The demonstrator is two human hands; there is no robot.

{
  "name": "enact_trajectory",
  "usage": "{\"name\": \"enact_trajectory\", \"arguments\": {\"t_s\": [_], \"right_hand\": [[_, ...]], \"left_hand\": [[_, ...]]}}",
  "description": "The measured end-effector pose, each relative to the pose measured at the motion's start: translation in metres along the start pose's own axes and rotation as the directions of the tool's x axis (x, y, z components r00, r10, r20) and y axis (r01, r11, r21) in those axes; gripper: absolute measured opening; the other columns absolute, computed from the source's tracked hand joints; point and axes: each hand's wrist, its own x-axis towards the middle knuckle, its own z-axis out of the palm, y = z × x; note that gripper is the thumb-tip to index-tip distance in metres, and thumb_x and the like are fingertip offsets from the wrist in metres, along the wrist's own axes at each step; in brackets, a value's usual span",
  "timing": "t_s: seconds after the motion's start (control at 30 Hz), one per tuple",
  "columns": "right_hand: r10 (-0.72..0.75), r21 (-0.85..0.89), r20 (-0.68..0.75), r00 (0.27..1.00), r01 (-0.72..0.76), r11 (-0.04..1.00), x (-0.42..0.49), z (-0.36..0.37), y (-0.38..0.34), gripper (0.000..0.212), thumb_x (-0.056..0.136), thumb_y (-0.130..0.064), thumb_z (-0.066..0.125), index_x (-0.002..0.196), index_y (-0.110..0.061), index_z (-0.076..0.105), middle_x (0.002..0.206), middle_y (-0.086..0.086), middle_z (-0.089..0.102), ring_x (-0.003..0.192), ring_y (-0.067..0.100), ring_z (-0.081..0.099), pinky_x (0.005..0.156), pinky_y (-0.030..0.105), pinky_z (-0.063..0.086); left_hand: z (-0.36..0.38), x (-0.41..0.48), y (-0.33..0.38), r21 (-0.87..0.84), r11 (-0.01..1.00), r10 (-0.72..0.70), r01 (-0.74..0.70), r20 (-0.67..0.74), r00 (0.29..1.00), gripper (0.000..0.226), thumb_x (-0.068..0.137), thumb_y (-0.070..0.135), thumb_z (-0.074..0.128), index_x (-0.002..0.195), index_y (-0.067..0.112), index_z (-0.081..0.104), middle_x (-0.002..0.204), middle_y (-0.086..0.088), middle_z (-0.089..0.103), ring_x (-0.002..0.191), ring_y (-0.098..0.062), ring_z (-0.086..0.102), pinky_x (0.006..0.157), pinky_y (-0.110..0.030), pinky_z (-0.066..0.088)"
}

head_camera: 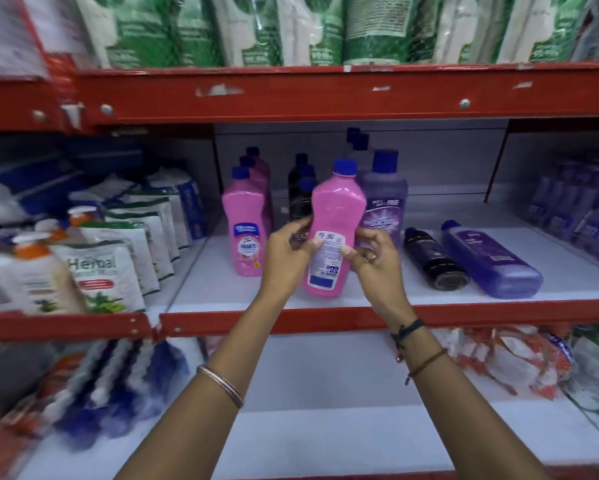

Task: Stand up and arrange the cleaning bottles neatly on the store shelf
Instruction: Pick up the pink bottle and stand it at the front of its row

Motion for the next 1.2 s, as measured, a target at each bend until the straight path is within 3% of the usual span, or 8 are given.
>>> {"name": "enact_trajectory", "arguments": {"t_s": [0.1, 0.27, 0.43, 0.57, 0.7, 0.83, 1.0, 1.2], "right_hand": [[-0.004, 0.038, 0.070, 0.998, 0.001, 0.999, -0.003, 0.032, 0.003, 0.025, 0.083, -0.005, 0.065, 0.099, -0.020, 0.053, 0.107, 0.004, 0.066, 0.094, 0.019, 0.067, 0.075, 0.028, 0.056], [0.010, 0.046, 0.166, 0.986, -0.017, 0.999, -0.005, 0.083, 0.014, 0.027, 0.084, -0.007, 0.064, 0.098, -0.028, 0.053, 0.101, -0.007, 0.065, 0.085, -0.002, 0.067, 0.067, 0.018, 0.055], [0.018, 0.026, 0.201, 0.979, -0.024, 0.999, -0.004, 0.118, 0.027, 0.027, 0.085, -0.004, 0.062, 0.108, -0.013, 0.051, 0.105, -0.001, 0.064, 0.092, 0.006, 0.065, 0.074, 0.015, 0.053], [0.018, -0.004, 0.201, 0.980, -0.018, 1.000, -0.006, 0.129, 0.035, 0.029, 0.086, -0.007, 0.062, 0.113, -0.009, 0.051, 0.112, 0.004, 0.062, 0.100, 0.009, 0.061, 0.080, 0.013, 0.052], [0.013, -0.044, 0.116, 0.993, -0.008, 0.999, -0.007, 0.135, 0.040, 0.027, 0.086, -0.009, 0.062, 0.112, -0.007, 0.055, 0.110, 0.005, 0.064, 0.095, 0.006, 0.062, 0.076, 0.009, 0.051], [-0.012, -0.120, -0.013, 1.000, 0.010, 0.993, -0.006, 0.136, 0.042, 0.017, 0.083, -0.007, 0.064, 0.098, -0.010, 0.057, 0.093, 0.001, 0.064, 0.084, 0.018, 0.060, 0.077, 0.025, 0.054], [0.050, -0.052, 0.122, 0.991, -0.044, 0.998, -0.012, 0.137, 0.044, 0.013, 0.091, -0.012, 0.055, 0.102, -0.011, 0.060, 0.107, 0.014, 0.066, 0.101, 0.028, 0.064, 0.092, 0.050, 0.053], [0.030, -0.107, 0.323, 0.946, 0.005, 0.994, -0.014, 0.126, 0.037, 0.033, 0.086, -0.022, 0.064, 0.118, -0.012, 0.064, 0.115, 0.004, 0.065, 0.106, 0.022, 0.063, 0.094, 0.036, 0.052]], "left_hand": [[-0.032, -0.006, -0.006, 0.053, 0.998, 0.026, -0.022, -0.071, 0.997, 0.038, 0.082, 0.010, 0.064, 0.120, 0.013, 0.059, 0.099, 0.001, 0.066, 0.080, -0.003, 0.064, 0.070, -0.018, 0.054], [-0.077, -0.012, -0.019, 0.129, 0.991, 0.051, -0.029, -0.170, 0.984, 0.036, 0.084, 0.008, 0.062, 0.119, 0.013, 0.058, 0.105, 0.004, 0.062, 0.081, 0.002, 0.059, 0.063, -0.001, 0.045], [-0.107, -0.009, -0.038, 0.171, 0.985, 0.021, 0.018, -0.221, 0.975, 0.038, 0.086, 0.009, 0.060, 0.123, 0.007, 0.053, 0.120, -0.007, 0.060, 0.089, -0.013, 0.059, 0.061, 0.002, 0.041], [-0.117, -0.009, -0.048, 0.146, 0.989, 0.017, 0.012, -0.197, 0.980, 0.038, 0.087, 0.010, 0.058, 0.124, 0.008, 0.051, 0.118, -0.002, 0.058, 0.085, 0.005, 0.055, 0.061, 0.003, 0.041], [-0.124, -0.008, -0.055, 0.120, 0.992, 0.046, -0.026, -0.174, 0.984, 0.031, 0.089, 0.011, 0.055, 0.120, 0.012, 0.054, 0.114, 0.002, 0.060, 0.088, 0.006, 0.058, 0.069, -0.003, 0.045], [-0.129, -0.013, -0.061, -0.019, 1.000, 0.016, -0.019, -0.152, 0.988, 0.023, 0.093, 0.007, 0.045, 0.110, 0.019, 0.055, 0.100, 0.008, 0.063, 0.090, -0.010, 0.062, 0.078, -0.030, 0.057], [-0.137, -0.008, -0.064, 0.031, 0.999, -0.026, 0.027, -0.036, 0.999, 0.038, 0.086, 0.012, 0.060, 0.121, 0.018, 0.048, 0.108, 0.004, 0.060, 0.104, -0.018, 0.058, 0.089, -0.034, 0.049], [-0.136, -0.002, -0.065, 0.014, 0.996, -0.084, 0.083, 0.077, 0.993, 0.049, 0.084, 0.016, 0.064, 0.129, 0.016, 0.046, 0.129, 0.001, 0.057, 0.121, -0.013, 0.052, 0.103, -0.030, 0.039]]}}
